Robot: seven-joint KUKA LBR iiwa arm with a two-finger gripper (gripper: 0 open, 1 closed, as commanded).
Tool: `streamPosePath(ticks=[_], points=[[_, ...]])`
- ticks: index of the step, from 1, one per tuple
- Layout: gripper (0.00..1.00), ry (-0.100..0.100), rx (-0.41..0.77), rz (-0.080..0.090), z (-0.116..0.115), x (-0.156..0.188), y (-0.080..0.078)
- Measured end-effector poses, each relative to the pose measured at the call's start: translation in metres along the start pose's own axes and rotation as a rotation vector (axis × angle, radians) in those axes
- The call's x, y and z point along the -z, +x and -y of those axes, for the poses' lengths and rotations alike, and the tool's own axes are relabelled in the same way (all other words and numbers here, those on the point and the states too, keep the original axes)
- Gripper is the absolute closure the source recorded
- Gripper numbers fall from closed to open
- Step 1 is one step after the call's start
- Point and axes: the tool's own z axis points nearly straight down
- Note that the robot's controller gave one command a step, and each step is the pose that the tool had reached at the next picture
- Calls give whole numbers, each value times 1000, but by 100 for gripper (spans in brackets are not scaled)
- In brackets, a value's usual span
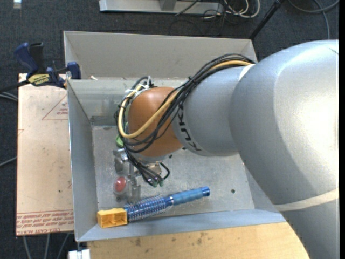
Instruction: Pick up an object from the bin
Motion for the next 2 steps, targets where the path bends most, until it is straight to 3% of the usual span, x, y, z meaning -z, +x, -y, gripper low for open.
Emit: streamPosePath(ticks=[1, 2], points=[[0, 3, -10, 0, 62, 110, 0], [0, 0, -72, -2, 29, -1, 21]])
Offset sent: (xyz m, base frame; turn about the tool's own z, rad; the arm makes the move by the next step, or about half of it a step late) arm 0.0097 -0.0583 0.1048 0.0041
